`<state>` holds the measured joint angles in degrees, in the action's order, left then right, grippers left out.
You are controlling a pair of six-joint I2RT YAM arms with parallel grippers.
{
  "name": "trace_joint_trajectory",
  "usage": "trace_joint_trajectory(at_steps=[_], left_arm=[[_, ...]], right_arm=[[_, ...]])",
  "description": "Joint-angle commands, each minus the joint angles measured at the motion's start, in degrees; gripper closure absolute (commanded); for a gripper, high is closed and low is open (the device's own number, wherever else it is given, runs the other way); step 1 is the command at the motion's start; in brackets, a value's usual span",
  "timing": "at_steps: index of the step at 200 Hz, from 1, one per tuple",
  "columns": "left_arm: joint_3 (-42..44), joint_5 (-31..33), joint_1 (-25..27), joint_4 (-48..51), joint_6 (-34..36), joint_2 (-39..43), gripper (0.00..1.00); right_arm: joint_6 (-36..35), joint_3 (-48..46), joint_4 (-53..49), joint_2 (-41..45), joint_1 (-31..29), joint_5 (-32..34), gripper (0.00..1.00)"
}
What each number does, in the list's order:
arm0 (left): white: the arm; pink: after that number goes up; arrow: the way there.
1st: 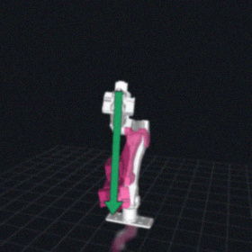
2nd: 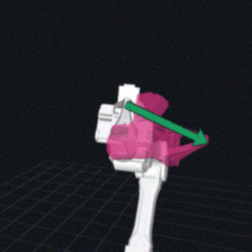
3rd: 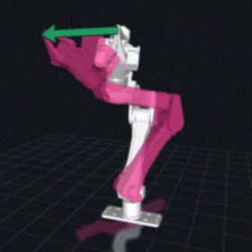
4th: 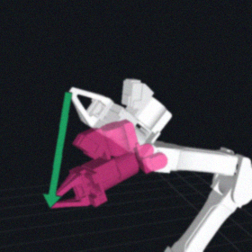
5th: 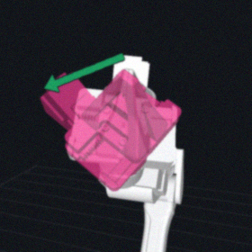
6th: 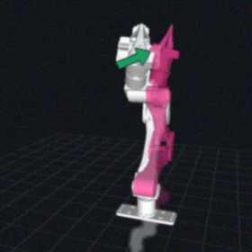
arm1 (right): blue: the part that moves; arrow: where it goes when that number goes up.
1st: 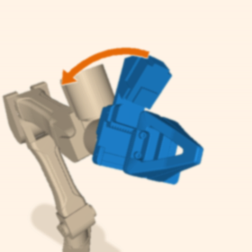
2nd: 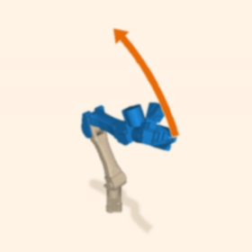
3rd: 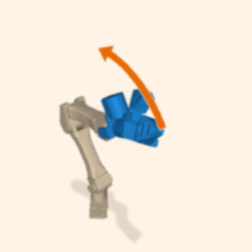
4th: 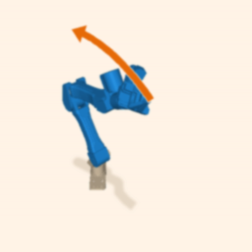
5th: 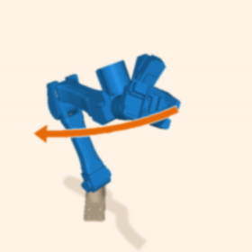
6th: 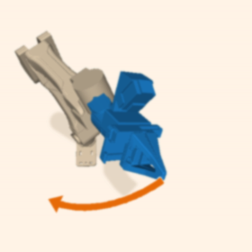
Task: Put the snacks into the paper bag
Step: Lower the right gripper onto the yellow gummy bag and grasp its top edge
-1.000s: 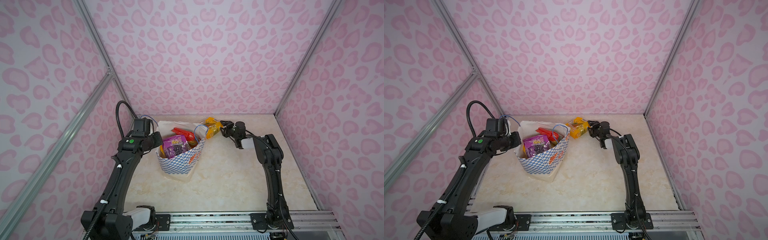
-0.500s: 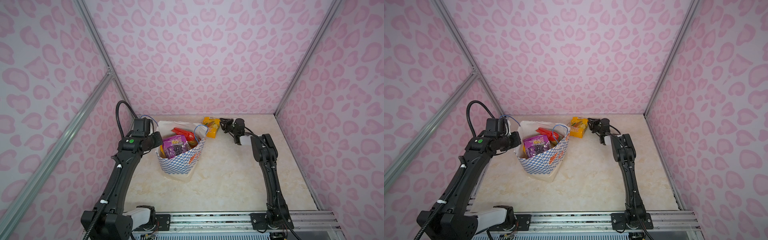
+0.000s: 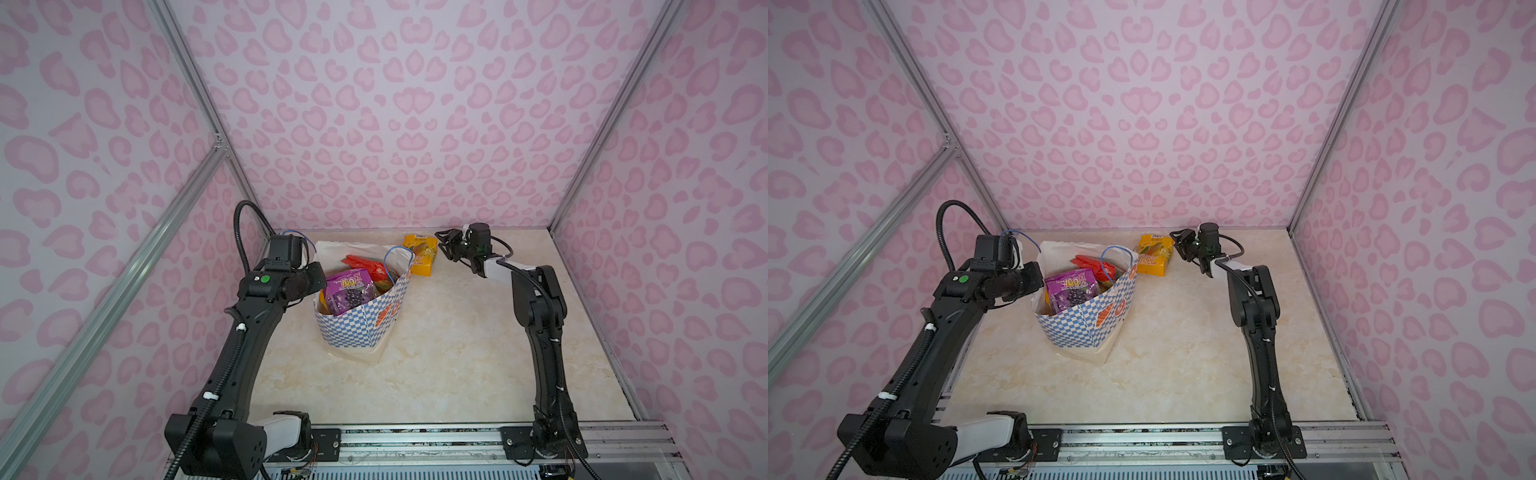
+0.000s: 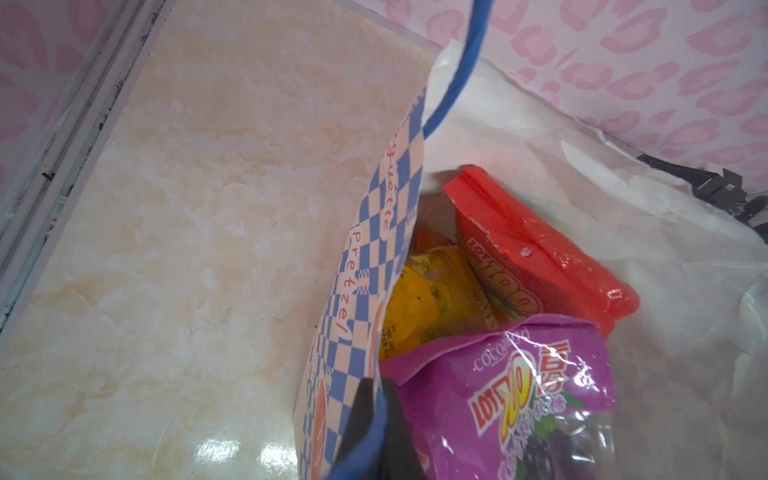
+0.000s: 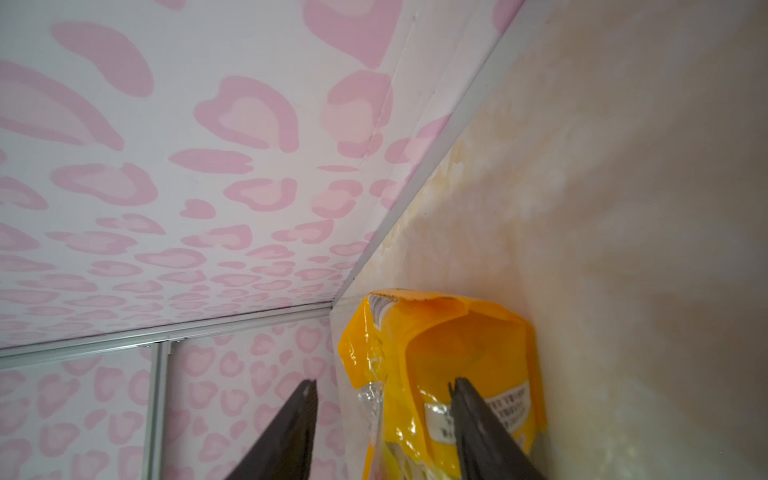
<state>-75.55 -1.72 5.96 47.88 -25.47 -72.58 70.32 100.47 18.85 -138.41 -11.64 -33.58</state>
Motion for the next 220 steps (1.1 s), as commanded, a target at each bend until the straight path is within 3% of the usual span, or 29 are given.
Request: trace_joint_trajectory(at_steps=[1,42,97,142,196,220], left_arm=[[-0.6,-0.4,-0.1,-0.3,0.2,0.0,0.95],[-0.7,-0.2,-0.1,-0.2,0.2,0.1,0.95],[-0.9,0.2,-0.1,0.0,0.2,-0.2,0.95],[-0.9,-0.2,-0.1,-0.2,0.1,-0.8,0.95],[-1.2,-0.2,-0.1,-0.3,0.1,-1.3,0.95],[-1.2,0.1,-0.1,-0.1,0.2,-1.2,0.95]], right_arm=[[-11.9,4.3,-13.9,0.0,-0.5,2.0,0.41],[-14.8,11.6,-19.1,-3.6,-0.5,2.2,0.35],[-15.6,19.2,-22.0,-8.5,-1.0,1.4,0.37],[-22.9,32.7,-35.6,-14.7,-2.3,3.7,0.42],[-30.9,50.4,-51.5,-23.6,-3.7,7.2,0.55],[-31.7,51.3,-53.7,-24.8,-3.7,6.3,0.7]])
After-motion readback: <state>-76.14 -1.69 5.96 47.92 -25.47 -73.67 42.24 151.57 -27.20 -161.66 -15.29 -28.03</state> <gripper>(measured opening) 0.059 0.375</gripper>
